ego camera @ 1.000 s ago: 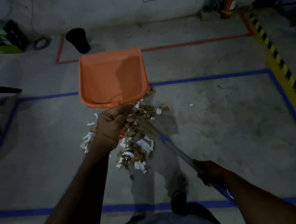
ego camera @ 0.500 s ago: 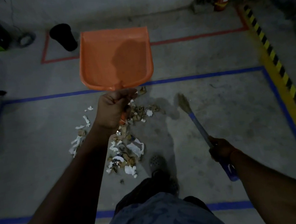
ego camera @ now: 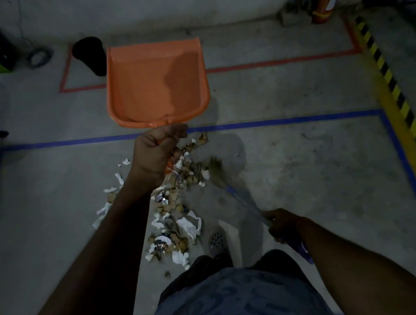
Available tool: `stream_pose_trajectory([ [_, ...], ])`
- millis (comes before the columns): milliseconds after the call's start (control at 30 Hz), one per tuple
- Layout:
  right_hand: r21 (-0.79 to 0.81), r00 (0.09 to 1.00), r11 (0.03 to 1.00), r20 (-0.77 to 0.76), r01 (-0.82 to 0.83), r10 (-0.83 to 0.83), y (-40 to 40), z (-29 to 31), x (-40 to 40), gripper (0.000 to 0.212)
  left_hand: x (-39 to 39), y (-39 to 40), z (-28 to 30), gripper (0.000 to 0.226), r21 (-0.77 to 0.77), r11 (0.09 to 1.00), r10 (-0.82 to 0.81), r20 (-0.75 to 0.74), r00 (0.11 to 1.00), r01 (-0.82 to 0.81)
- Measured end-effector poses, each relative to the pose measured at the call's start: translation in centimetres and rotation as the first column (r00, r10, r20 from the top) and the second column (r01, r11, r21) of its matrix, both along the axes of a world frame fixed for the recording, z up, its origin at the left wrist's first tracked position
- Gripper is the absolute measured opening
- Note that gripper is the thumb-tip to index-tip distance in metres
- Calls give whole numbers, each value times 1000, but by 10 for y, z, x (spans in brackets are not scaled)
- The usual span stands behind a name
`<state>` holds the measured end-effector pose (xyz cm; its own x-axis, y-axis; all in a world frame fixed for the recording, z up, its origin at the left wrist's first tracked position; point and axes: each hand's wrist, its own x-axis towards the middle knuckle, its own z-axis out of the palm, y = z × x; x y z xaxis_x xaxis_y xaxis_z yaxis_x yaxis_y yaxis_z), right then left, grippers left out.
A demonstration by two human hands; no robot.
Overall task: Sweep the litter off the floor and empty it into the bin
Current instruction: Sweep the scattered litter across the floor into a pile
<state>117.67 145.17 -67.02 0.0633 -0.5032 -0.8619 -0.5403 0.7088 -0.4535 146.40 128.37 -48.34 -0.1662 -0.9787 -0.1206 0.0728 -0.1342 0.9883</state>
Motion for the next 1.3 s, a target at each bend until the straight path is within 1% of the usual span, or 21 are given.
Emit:
stream_pose_trajectory([
  [133,-50,986,988,61,-149,152,-16,9,-24,66,-23,-7,8,35,-10,999,32,11,999,-31],
  [200,-71,982,981,51,-180,183,-20,11,-50,63,-37,-7,12,31,3,996,85,-1,996,-85],
  [267,-75,989,988,49,-133,137,-18,9,-79,57,-56,-3,15,26,27,989,143,-36,989,-142],
  [333,-81,994,992,58,-93,98,-15,9,-110,57,-77,3,16,24,25,986,168,-50,985,-167],
  [500,-96,999,995,40,26,-22,-19,13,-176,51,-123,18,13,26,13,980,201,-82,976,-200],
  [533,-100,998,993,34,59,-56,-20,13,-186,47,-128,19,12,26,5,981,195,-78,978,-195],
  [567,-97,995,990,18,100,-99,-21,12,-195,37,-132,20,11,26,-5,982,189,-72,979,-190],
  [600,-73,981,979,28,191,-190,-23,9,-202,19,-135,21,11,25,-11,981,192,-66,979,-193],
  [633,-57,968,967,12,249,-249,-24,7,-208,8,-137,21,11,25,-13,979,203,-62,977,-204],
  [667,-57,962,961,-20,270,-271,-26,4,-212,13,-138,21,12,25,-11,975,220,-60,974,-221],
  [700,-44,964,964,-36,262,-264,-29,-1,-215,12,-138,20,12,25,-10,972,235,-59,970,-236],
  [733,-35,967,967,-28,252,-253,-32,-5,-215,22,-136,19,12,26,-11,969,245,-57,968,-246],
  [800,-34,989,989,-31,143,-144,-37,-8,-209,52,-131,14,10,26,-8,966,257,-39,966,-258],
  [867,-16,999,999,-24,28,-28,-47,-6,-195,63,-123,7,7,26,-9,963,269,-15,963,-270],
  [967,29,993,992,-7,-120,120,-68,-1,-171,63,-112,-12,7,27,-6,956,293,-3,956,-293],
  [1067,26,975,975,22,-221,220,-95,2,-161,65,-103,-35,5,26,1,946,323,-27,946,-323],
  [1100,17,969,970,31,-244,244,-104,3,-162,60,-101,-44,3,26,6,945,328,-35,944,-328],
  [1200,-6,983,985,66,-172,172,-137,12,-163,20,-96,-73,2,24,21,939,343,-49,938,-342],
  [1233,-25,985,988,69,-154,156,-149,18,-163,15,-94,-82,2,24,26,936,352,-53,935,-351],
  [1267,-46,984,987,77,-156,160,-161,23,-162,19,-93,-91,2,24,32,933,361,-57,931,-360],
  [1300,-66,980,983,89,-172,177,-173,27,-161,28,-91,-99,2,25,35,931,366,-60,929,-364],
])
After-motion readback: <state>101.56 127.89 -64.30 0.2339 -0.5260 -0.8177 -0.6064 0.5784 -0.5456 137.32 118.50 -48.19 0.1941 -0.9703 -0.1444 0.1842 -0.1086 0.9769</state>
